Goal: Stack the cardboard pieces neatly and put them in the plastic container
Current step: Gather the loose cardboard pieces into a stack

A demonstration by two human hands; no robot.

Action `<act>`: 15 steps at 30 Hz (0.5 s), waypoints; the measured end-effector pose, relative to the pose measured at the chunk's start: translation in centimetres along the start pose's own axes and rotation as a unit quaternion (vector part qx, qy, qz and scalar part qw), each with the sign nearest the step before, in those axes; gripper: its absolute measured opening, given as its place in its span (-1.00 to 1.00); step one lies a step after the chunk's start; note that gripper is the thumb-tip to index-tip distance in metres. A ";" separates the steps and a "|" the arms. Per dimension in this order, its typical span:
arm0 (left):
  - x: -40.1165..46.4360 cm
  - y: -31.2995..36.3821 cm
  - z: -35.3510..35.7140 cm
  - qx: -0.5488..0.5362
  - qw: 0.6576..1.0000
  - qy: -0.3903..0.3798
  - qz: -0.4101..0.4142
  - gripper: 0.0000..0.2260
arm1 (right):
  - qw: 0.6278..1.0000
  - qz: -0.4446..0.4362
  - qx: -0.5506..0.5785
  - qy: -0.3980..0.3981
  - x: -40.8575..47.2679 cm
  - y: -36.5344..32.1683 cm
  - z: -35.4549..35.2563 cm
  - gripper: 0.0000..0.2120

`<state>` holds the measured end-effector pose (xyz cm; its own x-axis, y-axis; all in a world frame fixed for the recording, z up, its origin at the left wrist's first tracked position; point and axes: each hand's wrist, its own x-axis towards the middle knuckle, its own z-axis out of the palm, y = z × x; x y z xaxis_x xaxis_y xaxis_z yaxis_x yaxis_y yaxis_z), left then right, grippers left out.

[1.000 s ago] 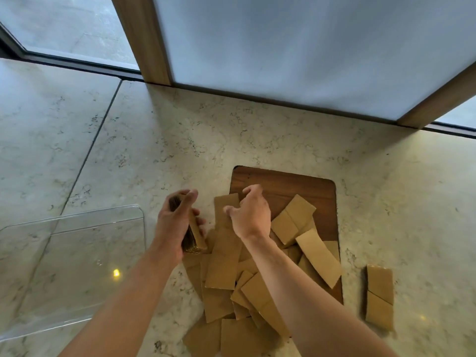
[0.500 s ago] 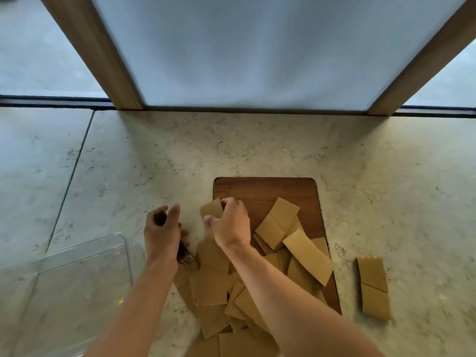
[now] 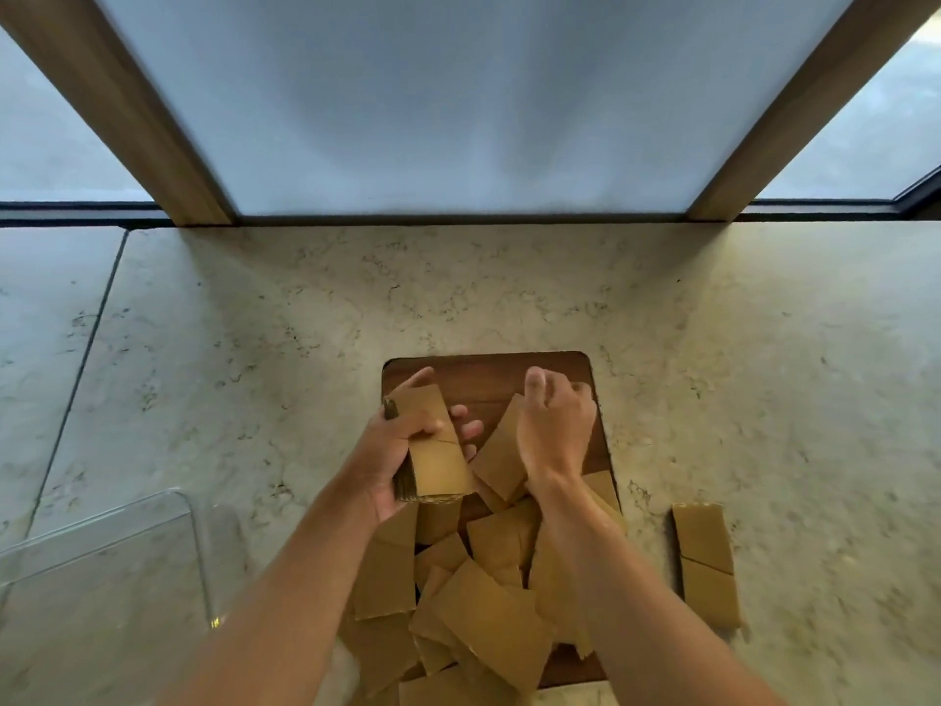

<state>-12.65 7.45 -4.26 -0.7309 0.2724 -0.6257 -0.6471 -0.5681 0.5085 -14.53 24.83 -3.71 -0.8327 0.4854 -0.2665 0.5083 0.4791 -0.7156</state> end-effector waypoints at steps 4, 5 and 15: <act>0.5 -0.5 0.5 -0.021 0.999 -0.028 -0.009 -0.53 | 0.946 -0.087 -0.274 -0.152 1.3 3.5 -3.0 -0.17; 0.5 -0.5 0.9 -0.014 1.000 -0.018 -0.019 -0.57 | 0.947 -0.112 -0.263 -0.146 1.5 3.8 -3.2 -0.25; 0.2 -1.1 4.5 0.133 0.985 -0.095 -0.063 -0.53 | 0.943 -0.145 0.121 -0.273 1.0 0.6 -4.4 -0.84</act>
<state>-13.05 11.68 -2.28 -0.6525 0.4831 -0.5839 -0.7505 -0.3049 0.5864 -14.15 28.82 -1.58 -0.9516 -0.1218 -0.2822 0.2313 0.3211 -0.9184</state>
